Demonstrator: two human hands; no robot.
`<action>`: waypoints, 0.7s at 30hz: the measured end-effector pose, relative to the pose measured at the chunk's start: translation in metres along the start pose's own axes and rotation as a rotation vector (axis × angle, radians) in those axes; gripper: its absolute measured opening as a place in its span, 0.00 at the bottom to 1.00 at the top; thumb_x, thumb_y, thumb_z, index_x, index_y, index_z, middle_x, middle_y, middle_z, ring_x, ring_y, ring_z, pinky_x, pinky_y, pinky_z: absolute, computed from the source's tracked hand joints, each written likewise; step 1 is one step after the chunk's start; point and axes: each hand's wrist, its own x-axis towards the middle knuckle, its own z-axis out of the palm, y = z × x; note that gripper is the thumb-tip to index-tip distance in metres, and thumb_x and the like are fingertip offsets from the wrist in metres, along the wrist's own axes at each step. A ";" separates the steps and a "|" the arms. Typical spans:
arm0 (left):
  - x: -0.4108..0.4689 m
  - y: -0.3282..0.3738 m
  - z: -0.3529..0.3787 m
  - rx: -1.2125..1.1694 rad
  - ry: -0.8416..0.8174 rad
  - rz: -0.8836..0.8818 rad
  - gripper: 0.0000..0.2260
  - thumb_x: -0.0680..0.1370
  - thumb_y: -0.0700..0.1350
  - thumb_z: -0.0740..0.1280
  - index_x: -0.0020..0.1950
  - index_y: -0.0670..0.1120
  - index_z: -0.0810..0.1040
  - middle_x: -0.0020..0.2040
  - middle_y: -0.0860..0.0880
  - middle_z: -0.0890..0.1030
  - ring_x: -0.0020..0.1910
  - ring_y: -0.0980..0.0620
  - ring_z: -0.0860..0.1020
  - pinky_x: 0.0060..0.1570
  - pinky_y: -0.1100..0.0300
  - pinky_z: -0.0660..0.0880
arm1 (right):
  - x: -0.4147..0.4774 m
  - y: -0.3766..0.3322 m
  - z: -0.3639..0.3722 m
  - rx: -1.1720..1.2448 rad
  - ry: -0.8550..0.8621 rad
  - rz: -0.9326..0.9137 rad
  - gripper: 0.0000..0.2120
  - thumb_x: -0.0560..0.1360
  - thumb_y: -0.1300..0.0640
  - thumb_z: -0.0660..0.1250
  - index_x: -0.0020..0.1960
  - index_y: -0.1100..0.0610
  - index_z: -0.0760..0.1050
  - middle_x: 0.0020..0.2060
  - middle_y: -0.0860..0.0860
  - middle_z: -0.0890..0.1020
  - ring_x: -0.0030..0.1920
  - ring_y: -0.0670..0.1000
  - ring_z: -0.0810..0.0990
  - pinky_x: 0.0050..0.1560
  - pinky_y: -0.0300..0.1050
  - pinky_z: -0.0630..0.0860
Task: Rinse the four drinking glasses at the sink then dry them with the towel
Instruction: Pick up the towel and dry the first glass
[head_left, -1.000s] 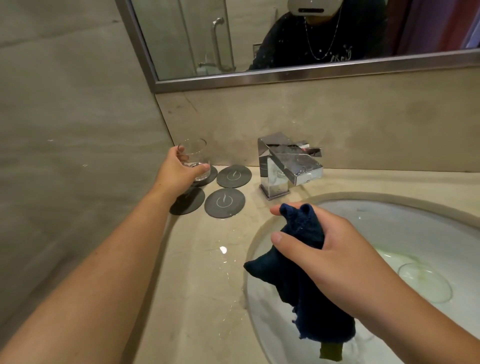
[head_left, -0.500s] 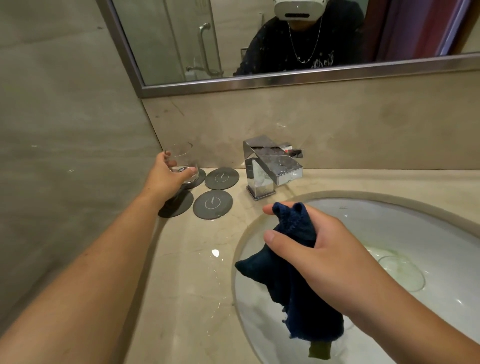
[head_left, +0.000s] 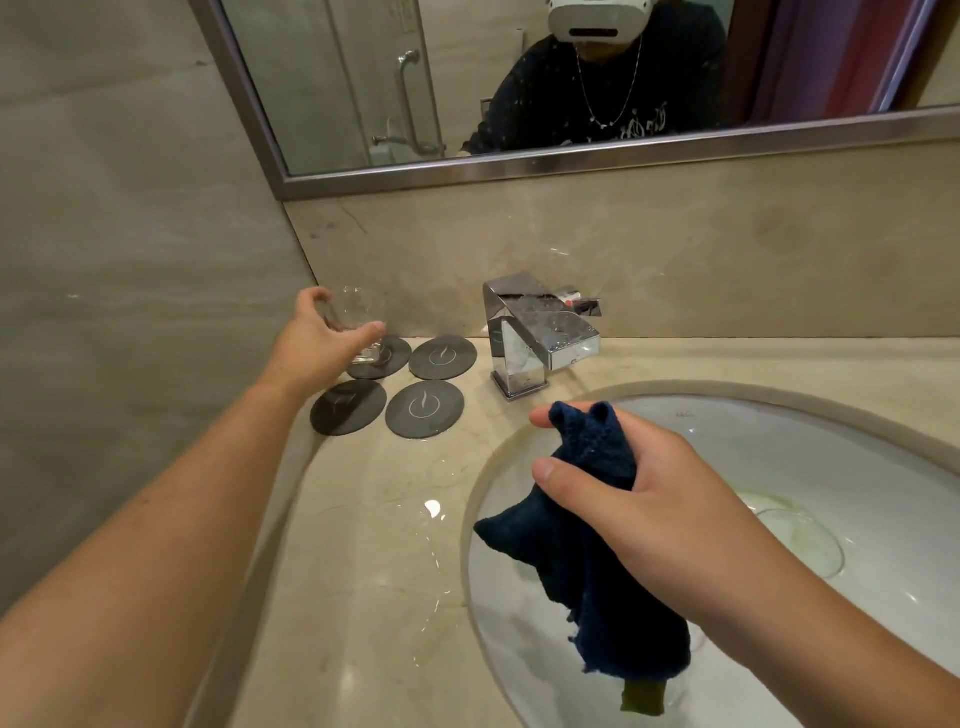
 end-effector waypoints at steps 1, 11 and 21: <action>-0.001 0.003 -0.003 0.025 0.008 0.006 0.37 0.72 0.61 0.78 0.74 0.51 0.64 0.46 0.54 0.78 0.54 0.44 0.81 0.58 0.48 0.79 | 0.000 0.000 0.000 0.000 -0.002 0.000 0.07 0.78 0.49 0.72 0.54 0.39 0.81 0.45 0.45 0.86 0.45 0.46 0.86 0.56 0.51 0.83; -0.005 0.016 -0.008 0.195 -0.035 0.041 0.25 0.77 0.61 0.73 0.66 0.48 0.71 0.57 0.45 0.81 0.52 0.43 0.81 0.47 0.55 0.72 | -0.002 0.000 0.005 0.035 -0.012 0.017 0.08 0.77 0.49 0.72 0.54 0.37 0.81 0.44 0.45 0.87 0.44 0.46 0.87 0.58 0.53 0.83; 0.008 0.030 -0.010 0.280 -0.015 0.034 0.31 0.74 0.59 0.77 0.68 0.44 0.69 0.61 0.43 0.80 0.54 0.43 0.77 0.50 0.54 0.70 | -0.001 0.003 0.000 0.058 -0.006 0.030 0.10 0.77 0.48 0.71 0.56 0.35 0.81 0.43 0.42 0.88 0.43 0.44 0.87 0.57 0.50 0.83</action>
